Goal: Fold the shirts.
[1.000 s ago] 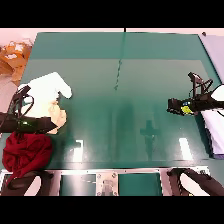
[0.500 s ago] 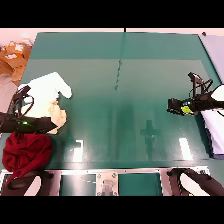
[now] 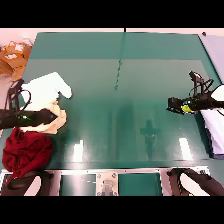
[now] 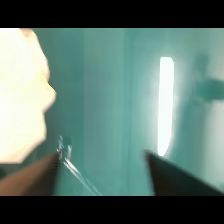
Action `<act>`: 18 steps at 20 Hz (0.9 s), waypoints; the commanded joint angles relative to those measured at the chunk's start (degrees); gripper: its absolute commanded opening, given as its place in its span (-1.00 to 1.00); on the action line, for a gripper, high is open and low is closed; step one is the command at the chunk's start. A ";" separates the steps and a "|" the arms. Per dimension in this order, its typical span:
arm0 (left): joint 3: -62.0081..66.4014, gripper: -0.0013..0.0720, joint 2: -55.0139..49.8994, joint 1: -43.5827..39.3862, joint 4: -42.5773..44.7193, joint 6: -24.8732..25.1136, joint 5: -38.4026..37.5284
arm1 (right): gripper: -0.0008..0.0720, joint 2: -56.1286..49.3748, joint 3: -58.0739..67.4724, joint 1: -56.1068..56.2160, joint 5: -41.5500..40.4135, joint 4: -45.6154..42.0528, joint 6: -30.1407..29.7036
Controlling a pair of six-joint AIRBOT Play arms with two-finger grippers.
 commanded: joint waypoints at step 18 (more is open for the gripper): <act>30.40 -0.91 -51.36 6.69 8.35 8.07 19.56 | -0.94 0.00 0.00 0.04 -10.21 0.20 0.04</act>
